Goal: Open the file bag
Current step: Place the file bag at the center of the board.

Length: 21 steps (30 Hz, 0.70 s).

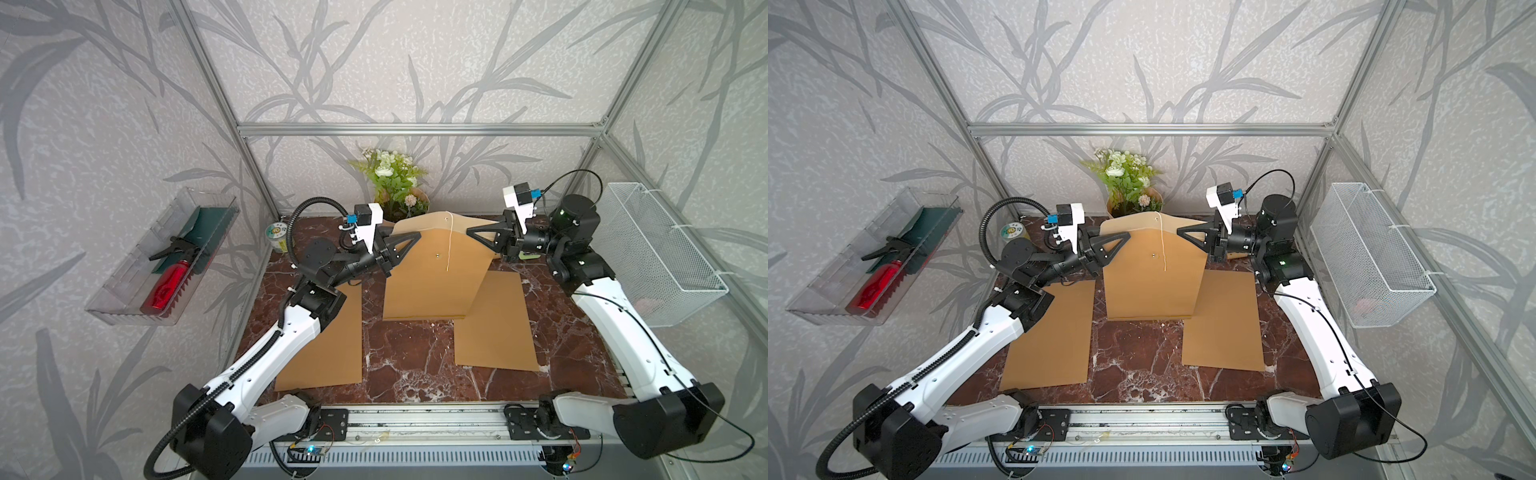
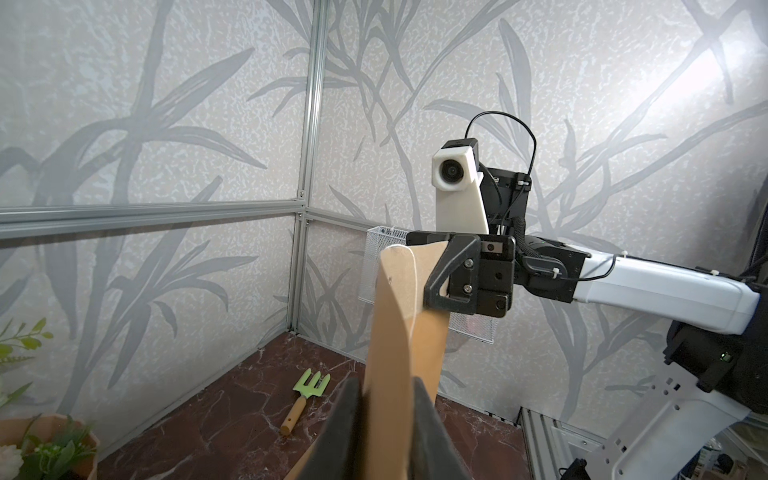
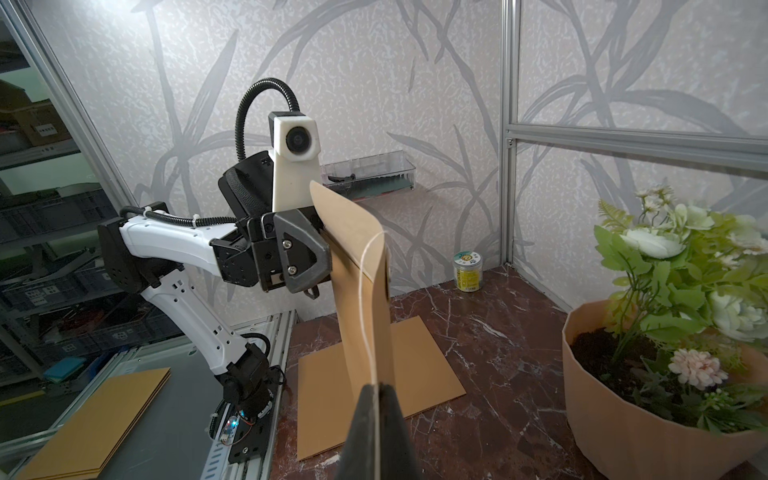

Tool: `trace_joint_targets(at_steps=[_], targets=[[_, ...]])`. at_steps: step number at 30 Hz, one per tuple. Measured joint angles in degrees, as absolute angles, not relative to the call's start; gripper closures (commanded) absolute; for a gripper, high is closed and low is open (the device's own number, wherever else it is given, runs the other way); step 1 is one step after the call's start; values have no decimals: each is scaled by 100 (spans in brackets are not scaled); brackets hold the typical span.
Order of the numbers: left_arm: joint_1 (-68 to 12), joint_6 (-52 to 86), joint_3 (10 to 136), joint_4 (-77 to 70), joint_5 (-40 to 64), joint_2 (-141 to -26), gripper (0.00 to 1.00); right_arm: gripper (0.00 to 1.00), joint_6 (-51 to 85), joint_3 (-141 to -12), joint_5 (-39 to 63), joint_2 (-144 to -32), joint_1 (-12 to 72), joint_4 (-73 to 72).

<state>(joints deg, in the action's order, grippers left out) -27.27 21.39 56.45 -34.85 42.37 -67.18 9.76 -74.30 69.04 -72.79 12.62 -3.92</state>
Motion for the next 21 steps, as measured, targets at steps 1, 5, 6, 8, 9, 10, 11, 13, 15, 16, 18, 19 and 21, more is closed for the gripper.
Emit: trace_joint_targets(at_steps=[1, 5, 6, 8, 9, 10, 11, 13, 15, 16, 18, 19, 21], targets=[[-2724, 2154, 5645, -3529, 4241, -6731, 91, 100, 961, -7435, 6904, -7279, 1278, -386], [-2724, 2252, 5645, -3612, 4283, -6740, 100, 100, 886, -7489, 6899, -7308, 1308, -287], [-2724, 2263, 5645, -3632, 4285, -6740, 100, 100, 860, -7513, 6893, -7319, 1313, -268], [-2724, 2272, 5642, -3656, 4292, -6737, 100, 99, 803, -7526, 6879, -7328, 1315, -231], [-2724, 2274, 5640, -3662, 4292, -6737, 100, 96, 777, -7526, 6851, -7328, 1317, -215], [-2724, 2274, 5629, -3671, 4292, -6733, 100, 92, 755, -7526, 6840, -7328, 1319, -204], [-2724, 2276, 5607, -3675, 4287, -6724, 100, 84, 718, -7529, 6812, -7328, 1319, -172], [-2724, 2276, 5570, -3691, 4252, -6698, 100, 71, 652, -7529, 6737, -7328, 1323, -84], [-2714, 2272, 5531, -3695, 4189, -6635, 100, 57, 572, -7529, 6619, -7328, 1334, 64], [-2694, 2272, 5516, -3693, 4163, -6598, 100, 52, 526, -7529, 6560, -7328, 1337, 123], [-2650, 2270, 5492, -3691, 4106, -6499, 100, 43, 438, -7526, 6447, -7325, 1337, 255], [-2626, 2270, 5489, -3691, 4088, -6466, 100, 41, 397, -7526, 6390, -7319, 1332, 314], [-2567, 2279, 5489, -3693, 4080, -6394, 100, 37, 349, -7483, 6302, -7288, 1302, 333]])
